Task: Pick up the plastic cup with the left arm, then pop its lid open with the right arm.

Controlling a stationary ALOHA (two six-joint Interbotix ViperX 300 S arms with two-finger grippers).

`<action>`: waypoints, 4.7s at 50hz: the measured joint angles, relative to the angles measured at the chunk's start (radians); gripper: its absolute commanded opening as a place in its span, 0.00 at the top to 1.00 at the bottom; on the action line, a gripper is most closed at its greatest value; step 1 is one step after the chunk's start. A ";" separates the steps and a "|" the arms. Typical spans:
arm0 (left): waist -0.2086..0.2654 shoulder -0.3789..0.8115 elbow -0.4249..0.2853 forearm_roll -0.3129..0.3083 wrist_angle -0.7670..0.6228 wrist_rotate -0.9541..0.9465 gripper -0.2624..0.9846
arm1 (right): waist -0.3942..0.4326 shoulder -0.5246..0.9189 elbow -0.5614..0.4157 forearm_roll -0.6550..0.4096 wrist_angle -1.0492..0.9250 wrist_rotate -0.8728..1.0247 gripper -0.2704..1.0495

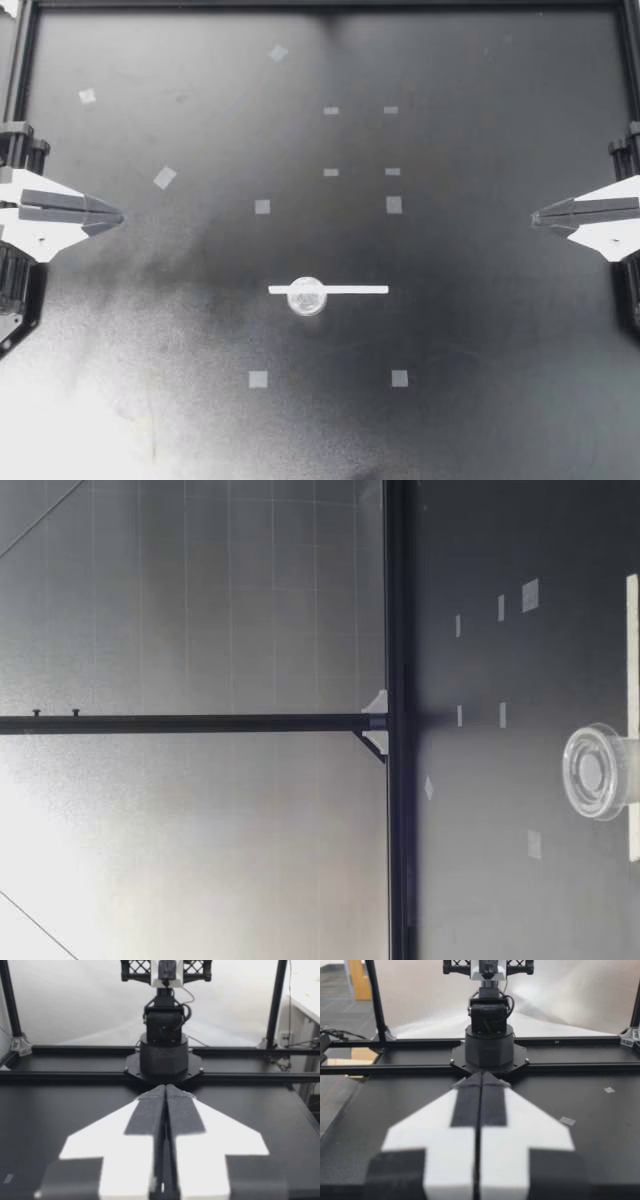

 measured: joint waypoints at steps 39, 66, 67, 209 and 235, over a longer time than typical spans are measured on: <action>-0.002 0.284 -0.057 0.000 0.069 0.000 0.81 | 0.000 0.285 -0.156 0.000 0.230 0.112 0.87; -0.003 0.511 -0.034 -0.009 -0.123 -0.040 0.34 | 0.000 0.540 -0.173 0.002 0.089 0.140 0.87; -0.005 0.518 -0.032 -0.011 -0.129 -0.040 0.34 | -0.002 0.549 -0.175 0.002 0.086 0.141 0.87; -0.008 1.221 -0.261 -0.012 -0.278 -0.020 0.34 | 0.002 1.233 -0.485 0.000 0.008 0.215 0.87; -0.006 1.221 -0.270 -0.012 -0.247 -0.028 0.35 | 0.002 1.233 -0.486 -0.002 0.025 0.216 0.87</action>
